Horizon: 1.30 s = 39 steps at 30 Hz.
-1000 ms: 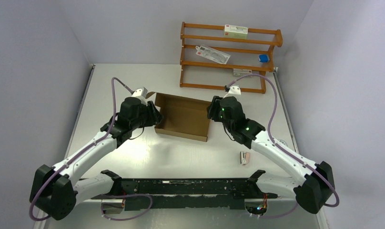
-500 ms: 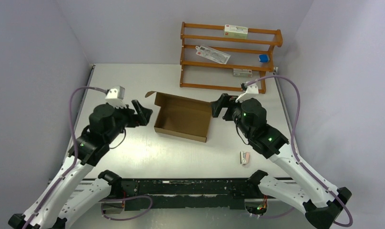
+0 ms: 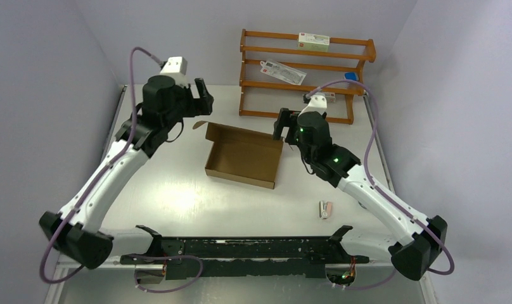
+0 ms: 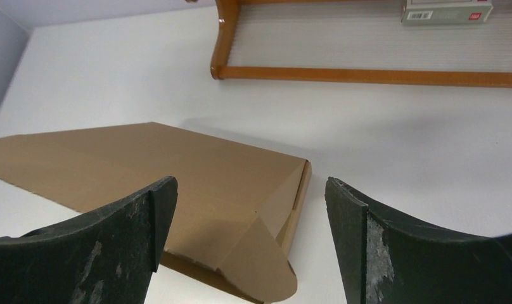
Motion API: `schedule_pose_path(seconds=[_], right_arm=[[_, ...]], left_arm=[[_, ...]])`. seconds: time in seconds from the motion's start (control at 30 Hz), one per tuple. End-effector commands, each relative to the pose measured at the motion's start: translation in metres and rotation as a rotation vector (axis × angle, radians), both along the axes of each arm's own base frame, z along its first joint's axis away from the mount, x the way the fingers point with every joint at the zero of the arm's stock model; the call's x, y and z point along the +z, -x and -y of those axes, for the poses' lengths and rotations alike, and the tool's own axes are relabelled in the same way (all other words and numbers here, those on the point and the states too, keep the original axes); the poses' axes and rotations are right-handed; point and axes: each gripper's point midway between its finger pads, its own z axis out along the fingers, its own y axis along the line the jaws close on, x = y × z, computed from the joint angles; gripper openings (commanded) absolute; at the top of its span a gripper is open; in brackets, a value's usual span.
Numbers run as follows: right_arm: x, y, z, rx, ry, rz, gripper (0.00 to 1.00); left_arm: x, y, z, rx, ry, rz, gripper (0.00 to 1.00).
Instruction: Fold the paper box
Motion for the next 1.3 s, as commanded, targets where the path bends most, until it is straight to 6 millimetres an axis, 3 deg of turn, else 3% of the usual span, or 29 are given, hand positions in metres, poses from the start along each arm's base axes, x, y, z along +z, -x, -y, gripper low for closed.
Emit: schedule_pose_path(seconds=[0.0, 0.13, 0.27, 0.53, 0.8, 1.27], right_arm=[[0.001, -0.011, -0.002, 0.002, 0.020, 0.006, 0.90], [-0.022, -0.010, -0.005, 0.029, 0.051, -0.062, 0.90], [-0.040, -0.002, -0.008, 0.062, 0.057, -0.109, 0.90], [-0.074, 0.011, -0.006, 0.073, 0.051, -0.179, 0.89], [-0.117, 0.022, -0.006, 0.074, 0.037, -0.257, 0.90], [-0.167, 0.040, -0.013, 0.153, 0.017, -0.311, 0.90]], left_arm=[[-0.019, -0.013, 0.008, -0.072, -0.052, -0.076, 0.89], [-0.055, -0.013, 0.023, -0.154, -0.067, -0.176, 0.85], [-0.090, 0.002, 0.032, -0.226, -0.066, -0.267, 0.82], [-0.150, 0.044, 0.024, -0.268, -0.069, -0.406, 0.76], [-0.186, 0.071, 0.018, -0.273, -0.051, -0.478, 0.73], [-0.242, 0.105, -0.005, -0.165, -0.042, -0.600, 0.73]])
